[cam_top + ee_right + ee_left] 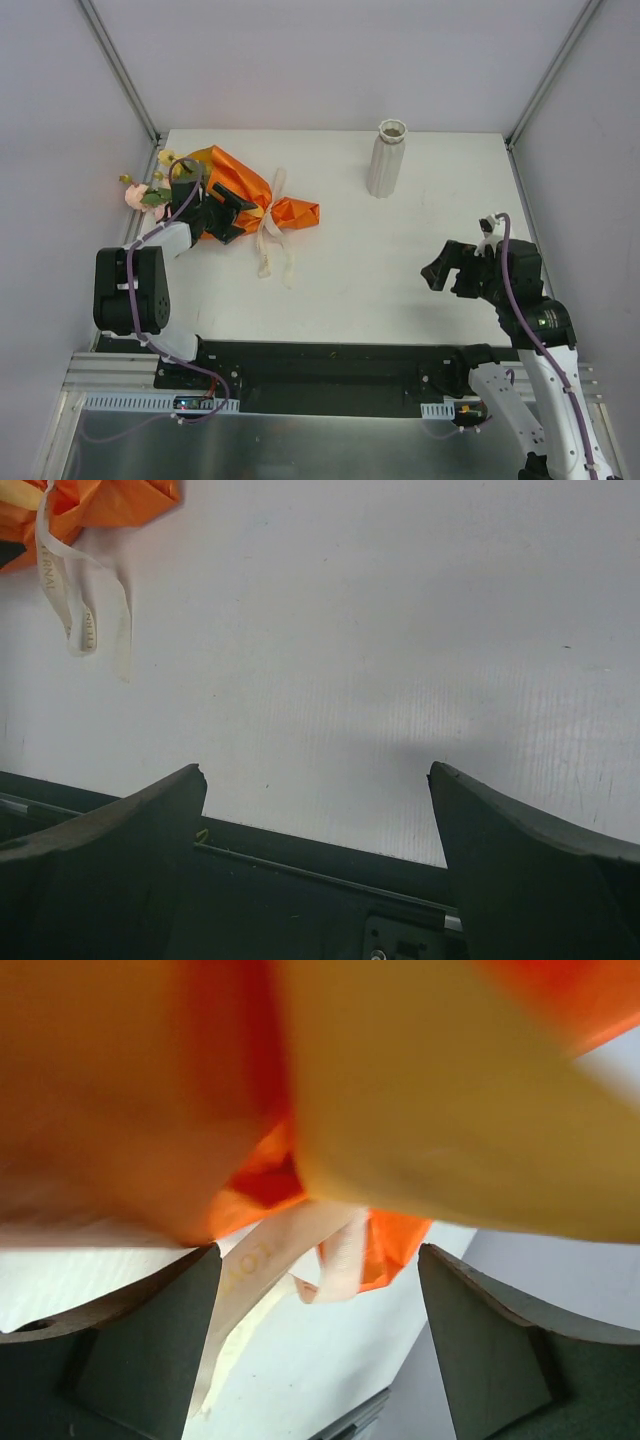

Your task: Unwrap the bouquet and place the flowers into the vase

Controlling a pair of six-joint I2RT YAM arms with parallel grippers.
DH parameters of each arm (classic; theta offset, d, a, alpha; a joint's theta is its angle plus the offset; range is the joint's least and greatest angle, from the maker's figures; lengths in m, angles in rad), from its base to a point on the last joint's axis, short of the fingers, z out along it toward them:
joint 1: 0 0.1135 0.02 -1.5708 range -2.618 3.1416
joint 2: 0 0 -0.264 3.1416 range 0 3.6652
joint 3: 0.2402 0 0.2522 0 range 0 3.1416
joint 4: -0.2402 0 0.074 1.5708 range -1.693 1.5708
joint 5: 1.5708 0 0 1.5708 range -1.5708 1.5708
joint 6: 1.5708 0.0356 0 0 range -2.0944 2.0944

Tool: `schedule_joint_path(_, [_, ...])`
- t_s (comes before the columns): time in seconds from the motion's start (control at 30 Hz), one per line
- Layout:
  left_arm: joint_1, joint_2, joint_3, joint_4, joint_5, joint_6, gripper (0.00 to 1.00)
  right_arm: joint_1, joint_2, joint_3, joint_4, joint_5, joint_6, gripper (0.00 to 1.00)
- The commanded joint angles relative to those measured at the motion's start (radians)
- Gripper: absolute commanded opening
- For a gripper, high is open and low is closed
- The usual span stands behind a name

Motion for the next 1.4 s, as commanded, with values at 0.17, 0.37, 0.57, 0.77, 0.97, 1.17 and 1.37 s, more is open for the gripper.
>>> schedule_joint_path(0.17, [-0.013,-0.146,-0.139,0.036,-0.117,-0.038,0.79,0.0,-0.037,-0.035,0.019,-0.02,0.031,0.96])
schedule_joint_path(0.37, [-0.006,-0.128,-0.167,0.066,-0.125,-0.13,0.54,-0.002,-0.059,-0.049,0.023,-0.029,0.048,0.96])
schedule_joint_path(0.57, [-0.008,-0.064,-0.126,0.083,-0.142,-0.222,0.6,0.0,-0.065,-0.044,0.023,-0.029,0.05,0.96])
schedule_joint_path(0.77, [-0.006,-0.016,-0.1,0.059,-0.173,-0.242,0.4,0.012,-0.024,-0.094,0.127,-0.092,0.071,0.96])
schedule_joint_path(0.97, [-0.006,0.021,-0.084,0.053,-0.18,-0.204,0.4,0.216,0.174,-0.089,0.338,-0.091,0.067,0.96])
schedule_joint_path(1.17, [-0.005,0.008,-0.096,0.048,-0.179,-0.131,0.03,0.452,0.508,0.0,0.563,0.006,0.004,0.96])
schedule_joint_path(1.37, [-0.006,-0.038,-0.148,0.028,-0.133,-0.124,0.0,0.615,0.887,0.215,0.77,0.077,-0.03,0.97])
